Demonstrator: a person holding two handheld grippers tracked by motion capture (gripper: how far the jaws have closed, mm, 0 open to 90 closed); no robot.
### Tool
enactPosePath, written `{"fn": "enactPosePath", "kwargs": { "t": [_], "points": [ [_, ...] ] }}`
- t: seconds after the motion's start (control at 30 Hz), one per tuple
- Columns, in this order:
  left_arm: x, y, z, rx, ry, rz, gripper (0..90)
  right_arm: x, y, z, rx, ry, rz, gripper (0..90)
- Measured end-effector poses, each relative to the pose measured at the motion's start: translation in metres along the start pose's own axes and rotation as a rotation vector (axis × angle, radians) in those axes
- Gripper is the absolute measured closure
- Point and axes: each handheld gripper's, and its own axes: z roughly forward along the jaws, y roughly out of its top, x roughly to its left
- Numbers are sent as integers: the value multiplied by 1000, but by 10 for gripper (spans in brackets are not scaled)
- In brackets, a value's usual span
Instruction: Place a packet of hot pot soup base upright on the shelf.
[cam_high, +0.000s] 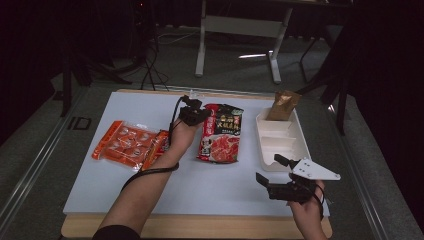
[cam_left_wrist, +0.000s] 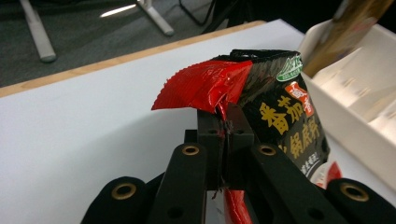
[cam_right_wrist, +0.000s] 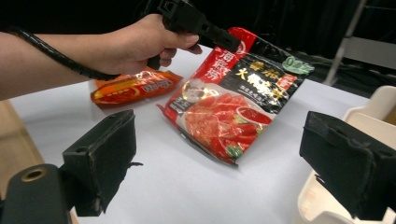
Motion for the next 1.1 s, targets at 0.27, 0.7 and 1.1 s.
{"fn": "enactPosePath", "kwargs": {
  "t": [0.27, 0.7, 1.1],
  "points": [
    [-19, 10, -19, -69, -59, 20, 881, -2, 0, 6, -9, 1, -76, 129],
    [-28, 23, -59, -121, -149, 64, 879, -3, 5, 3, 26, -16, 40, 108],
    [-31, 23, -91, -151, -276, 71, 878, 0, 15, 0, 25, -18, 48, 193]
  ]
}}
